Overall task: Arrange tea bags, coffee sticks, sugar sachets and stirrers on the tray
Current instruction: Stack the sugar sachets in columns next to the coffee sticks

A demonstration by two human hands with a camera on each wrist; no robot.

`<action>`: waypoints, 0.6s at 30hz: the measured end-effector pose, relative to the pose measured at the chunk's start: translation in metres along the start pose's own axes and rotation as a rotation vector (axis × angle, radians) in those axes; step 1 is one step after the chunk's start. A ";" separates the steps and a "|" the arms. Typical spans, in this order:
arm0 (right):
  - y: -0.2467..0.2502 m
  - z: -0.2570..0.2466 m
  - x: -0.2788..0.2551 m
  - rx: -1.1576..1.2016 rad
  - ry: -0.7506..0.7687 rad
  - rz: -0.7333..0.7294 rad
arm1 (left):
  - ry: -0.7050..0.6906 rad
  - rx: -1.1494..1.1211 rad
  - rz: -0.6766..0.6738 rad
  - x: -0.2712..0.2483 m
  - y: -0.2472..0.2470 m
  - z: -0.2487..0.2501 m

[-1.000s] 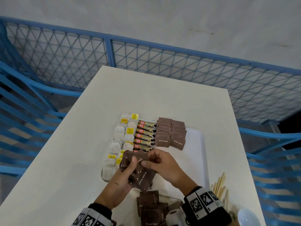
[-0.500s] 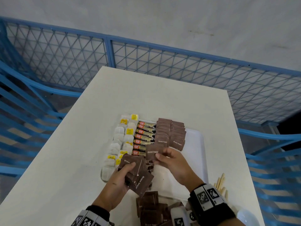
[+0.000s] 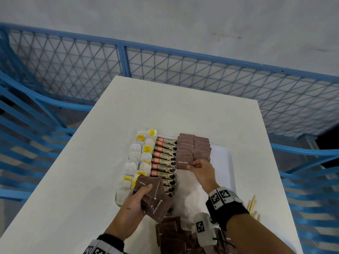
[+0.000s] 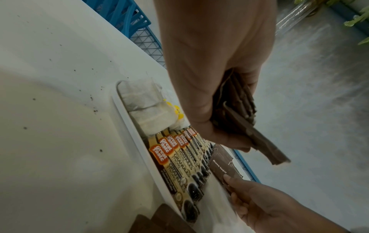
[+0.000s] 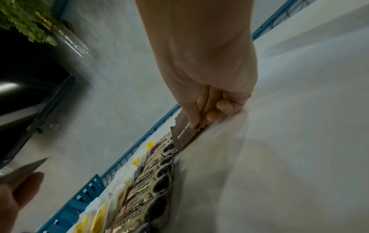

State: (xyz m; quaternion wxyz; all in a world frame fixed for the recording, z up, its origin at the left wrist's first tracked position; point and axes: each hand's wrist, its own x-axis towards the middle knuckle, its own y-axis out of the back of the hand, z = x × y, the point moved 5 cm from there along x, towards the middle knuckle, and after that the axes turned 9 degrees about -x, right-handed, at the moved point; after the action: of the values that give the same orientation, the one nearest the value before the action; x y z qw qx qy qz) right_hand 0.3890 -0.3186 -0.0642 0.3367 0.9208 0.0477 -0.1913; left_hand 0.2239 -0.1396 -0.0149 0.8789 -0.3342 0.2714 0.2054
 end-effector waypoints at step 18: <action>-0.015 -0.051 -0.084 0.071 0.346 -0.481 | 0.002 0.014 -0.095 -0.004 -0.013 -0.001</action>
State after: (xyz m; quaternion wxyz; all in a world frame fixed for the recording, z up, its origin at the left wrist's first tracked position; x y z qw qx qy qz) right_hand 0.3244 -0.2712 -0.0049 0.2362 0.9131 0.3145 -0.1075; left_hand 0.2276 -0.1507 -0.0069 0.8898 -0.3407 0.2573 0.1611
